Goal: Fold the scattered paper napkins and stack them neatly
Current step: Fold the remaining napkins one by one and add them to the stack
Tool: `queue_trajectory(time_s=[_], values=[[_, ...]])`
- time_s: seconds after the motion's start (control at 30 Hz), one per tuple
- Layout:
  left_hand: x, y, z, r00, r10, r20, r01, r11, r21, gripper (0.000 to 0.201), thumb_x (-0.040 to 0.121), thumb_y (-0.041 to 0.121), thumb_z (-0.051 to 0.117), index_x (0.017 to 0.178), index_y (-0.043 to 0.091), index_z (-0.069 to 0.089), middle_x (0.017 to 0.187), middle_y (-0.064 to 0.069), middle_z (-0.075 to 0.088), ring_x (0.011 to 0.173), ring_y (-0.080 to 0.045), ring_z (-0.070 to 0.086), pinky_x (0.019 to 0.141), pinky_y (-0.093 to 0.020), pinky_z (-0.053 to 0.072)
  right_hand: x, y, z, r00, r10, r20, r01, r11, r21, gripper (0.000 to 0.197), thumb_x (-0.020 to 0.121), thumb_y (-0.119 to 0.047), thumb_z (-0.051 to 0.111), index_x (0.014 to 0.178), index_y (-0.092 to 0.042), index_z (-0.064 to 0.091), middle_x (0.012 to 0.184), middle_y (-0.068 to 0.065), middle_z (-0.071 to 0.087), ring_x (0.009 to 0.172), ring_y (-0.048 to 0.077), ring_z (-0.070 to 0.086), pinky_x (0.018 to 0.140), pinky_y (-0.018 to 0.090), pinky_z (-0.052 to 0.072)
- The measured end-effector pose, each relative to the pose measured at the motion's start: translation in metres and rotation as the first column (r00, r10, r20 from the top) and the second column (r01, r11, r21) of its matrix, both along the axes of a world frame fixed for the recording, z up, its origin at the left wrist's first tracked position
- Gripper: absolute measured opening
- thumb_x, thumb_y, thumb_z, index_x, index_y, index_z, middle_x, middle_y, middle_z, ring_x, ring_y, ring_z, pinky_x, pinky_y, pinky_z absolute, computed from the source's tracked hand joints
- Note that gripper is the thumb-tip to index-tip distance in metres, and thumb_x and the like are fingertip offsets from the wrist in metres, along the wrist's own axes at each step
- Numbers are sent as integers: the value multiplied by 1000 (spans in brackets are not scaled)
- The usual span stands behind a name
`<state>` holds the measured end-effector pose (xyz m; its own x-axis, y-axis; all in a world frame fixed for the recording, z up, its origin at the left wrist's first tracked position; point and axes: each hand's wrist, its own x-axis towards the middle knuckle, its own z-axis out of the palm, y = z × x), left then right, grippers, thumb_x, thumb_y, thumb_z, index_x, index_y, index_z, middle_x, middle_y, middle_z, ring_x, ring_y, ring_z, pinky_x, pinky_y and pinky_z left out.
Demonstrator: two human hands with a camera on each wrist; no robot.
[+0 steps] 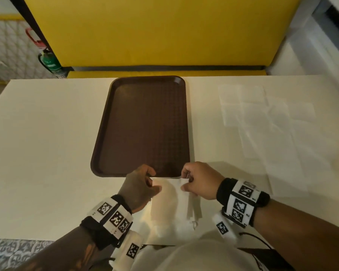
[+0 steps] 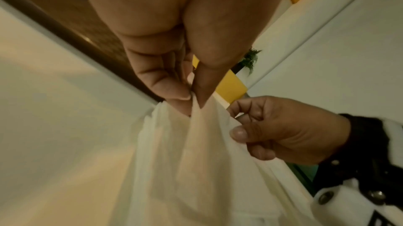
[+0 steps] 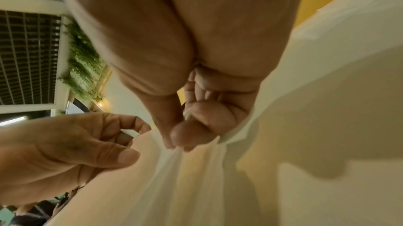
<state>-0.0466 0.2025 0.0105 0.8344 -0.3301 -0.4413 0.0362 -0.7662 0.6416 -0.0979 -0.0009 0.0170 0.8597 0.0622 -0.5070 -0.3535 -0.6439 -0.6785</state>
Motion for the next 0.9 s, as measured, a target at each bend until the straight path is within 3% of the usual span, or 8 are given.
queue_trajectory(time_s=[0.13, 0.23, 0.3, 0.37, 0.5, 0.6, 0.73, 0.9], values=[[-12, -4, -7, 1000, 24, -2, -24, 999, 40, 41, 77, 21, 76, 109, 21, 50, 74, 0, 64, 63, -12, 62, 55, -17, 45, -4, 5, -14, 999, -38, 32, 41, 995, -87, 24, 81, -21, 76, 97, -16, 59, 85, -4, 59, 76, 15, 60, 73, 28, 54], [-20, -9, -4, 993, -21, 113, 7, 993, 121, 51, 76, 29, 76, 117, 24, 45, 96, 7, 60, 81, -9, 60, 70, -20, 51, -9, 11, -15, 990, -16, 142, 41, 983, -178, 27, 82, -23, 74, 98, -18, 52, 93, -3, 58, 80, 18, 60, 78, 33, 55], [-26, -9, 1, 951, -135, 277, 81, 977, 196, 53, 78, 35, 72, 123, 27, 44, 118, 8, 51, 104, -10, 53, 89, -24, 50, -15, 12, -9, 947, 121, 298, -31, 957, -289, 28, 85, -24, 70, 105, -20, 51, 105, -2, 53, 88, 17, 57, 79, 35, 55], [-33, -6, 6, 884, -273, 381, 200, 955, 220, 46, 83, 39, 66, 123, 28, 48, 126, 10, 46, 116, -9, 44, 99, -24, 42, -20, 13, -1, 879, 283, 383, -144, 925, -353, 27, 88, -28, 65, 111, -18, 54, 111, -1, 50, 94, 16, 54, 79, 35, 54], [-46, -3, 6, 783, -566, 257, 480, 814, 328, 46, 89, 44, 54, 132, 28, 46, 140, 9, 41, 130, -12, 36, 109, -28, 32, -27, 16, 0, 821, 514, 250, -360, 805, -472, 42, 89, -46, 58, 118, -16, 58, 115, -1, 51, 108, 16, 44, 89, 36, 48], [-48, -2, 0, 752, -641, 151, 530, 725, 440, 56, 92, 48, 48, 141, 27, 34, 150, 6, 31, 137, -15, 28, 112, -32, 25, -30, 15, -8, 810, 563, 164, -412, 746, -523, 48, 88, -49, 58, 121, -15, 55, 123, 1, 50, 116, 19, 40, 95, 38, 42], [-47, -3, 1, 744, -655, 128, 533, 698, 478, 60, 90, 53, 46, 142, 26, 32, 150, 5, 29, 137, -16, 26, 113, -34, 22, -34, 17, -12, 829, 540, 144, -407, 760, -507, 47, 89, -46, 57, 123, -13, 53, 126, 5, 48, 117, 22, 41, 97, 39, 40], [-28, -22, 21, 800, -544, 252, 478, 833, 280, 44, 84, 53, 54, 121, 29, 51, 125, 11, 49, 115, -8, 44, 101, -29, 38, -30, 0, 5, 928, 297, 226, -198, 906, -375, 43, 92, -48, 52, 121, -15, 54, 118, 2, 55, 108, 21, 52, 91, 38, 48]])
